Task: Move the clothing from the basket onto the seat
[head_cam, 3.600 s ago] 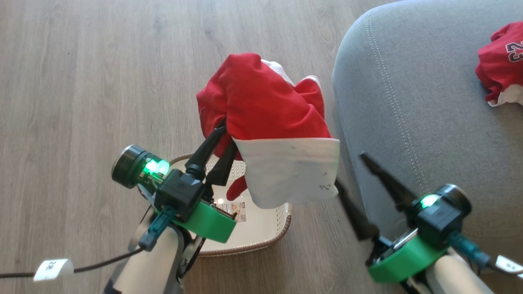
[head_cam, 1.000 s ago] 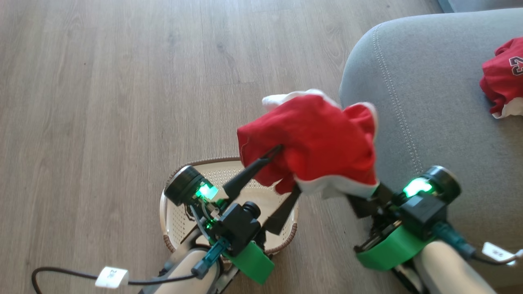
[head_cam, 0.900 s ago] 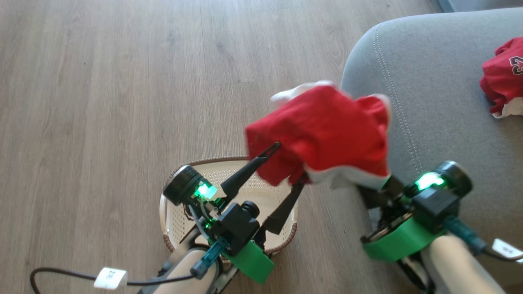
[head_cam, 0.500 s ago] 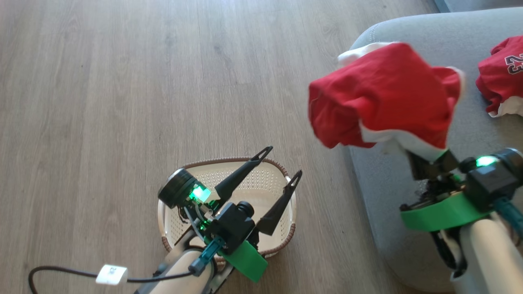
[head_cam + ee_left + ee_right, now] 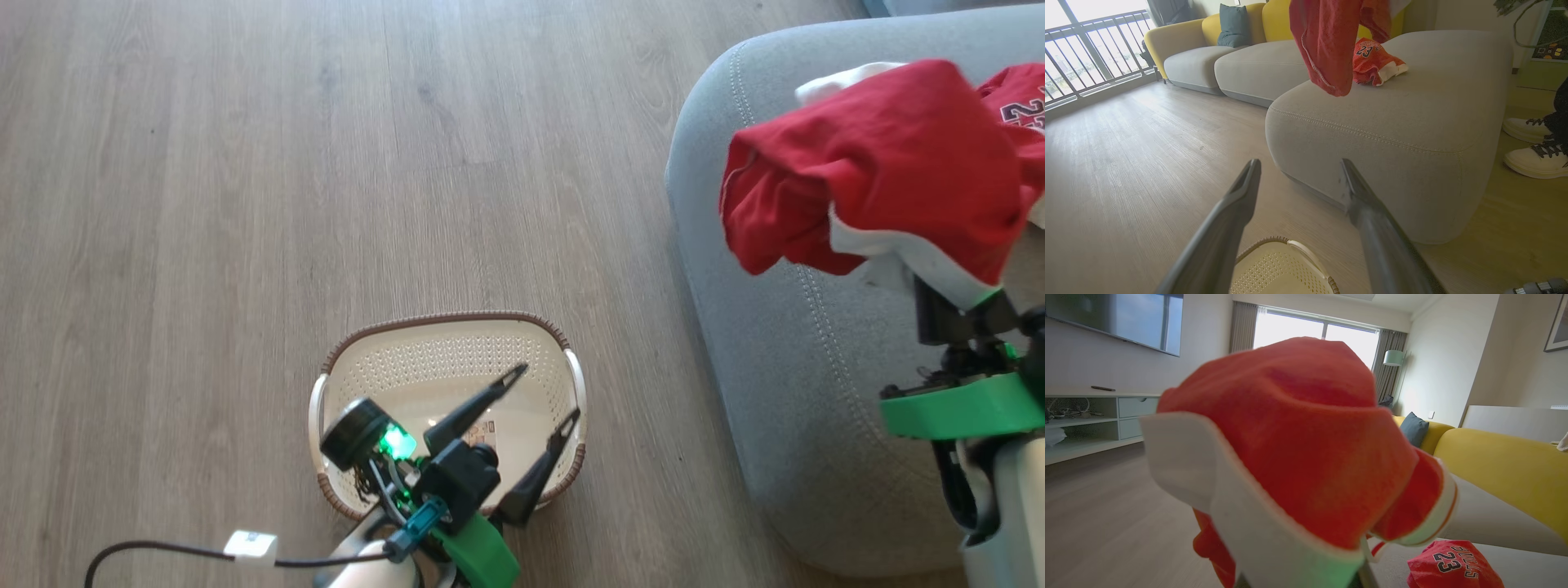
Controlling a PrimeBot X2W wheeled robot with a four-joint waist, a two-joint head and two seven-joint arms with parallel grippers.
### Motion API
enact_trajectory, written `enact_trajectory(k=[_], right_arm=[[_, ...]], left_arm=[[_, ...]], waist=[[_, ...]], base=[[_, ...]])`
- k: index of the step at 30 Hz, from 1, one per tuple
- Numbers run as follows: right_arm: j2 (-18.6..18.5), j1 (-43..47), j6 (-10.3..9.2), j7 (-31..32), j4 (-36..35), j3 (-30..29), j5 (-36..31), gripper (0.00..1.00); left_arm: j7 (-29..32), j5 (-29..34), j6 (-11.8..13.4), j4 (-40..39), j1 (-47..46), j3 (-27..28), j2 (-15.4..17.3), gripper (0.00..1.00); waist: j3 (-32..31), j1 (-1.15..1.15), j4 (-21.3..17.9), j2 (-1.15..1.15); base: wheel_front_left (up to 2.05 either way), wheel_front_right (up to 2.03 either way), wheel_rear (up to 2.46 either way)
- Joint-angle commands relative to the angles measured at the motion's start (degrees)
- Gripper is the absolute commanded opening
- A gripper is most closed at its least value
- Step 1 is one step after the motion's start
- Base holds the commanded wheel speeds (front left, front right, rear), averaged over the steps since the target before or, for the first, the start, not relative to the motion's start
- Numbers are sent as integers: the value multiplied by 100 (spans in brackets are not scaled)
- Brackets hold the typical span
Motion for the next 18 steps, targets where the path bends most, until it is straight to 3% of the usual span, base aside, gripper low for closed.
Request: enact_trajectory(k=[1, 18], right_arm=[[11, -70, -1, -37, -203, -58, -57, 0], [196, 5, -1, -37, -19, -370, -106, 0]], left_arm=[[-29, 2, -54, -65, -78, 176, 4, 100], [-29, 3, -180, 218, 96, 288, -196, 100]], waist=[[8, 0, -14, 0], [10, 0, -120, 0]], base=[[0, 0, 0], [0, 0, 0]])
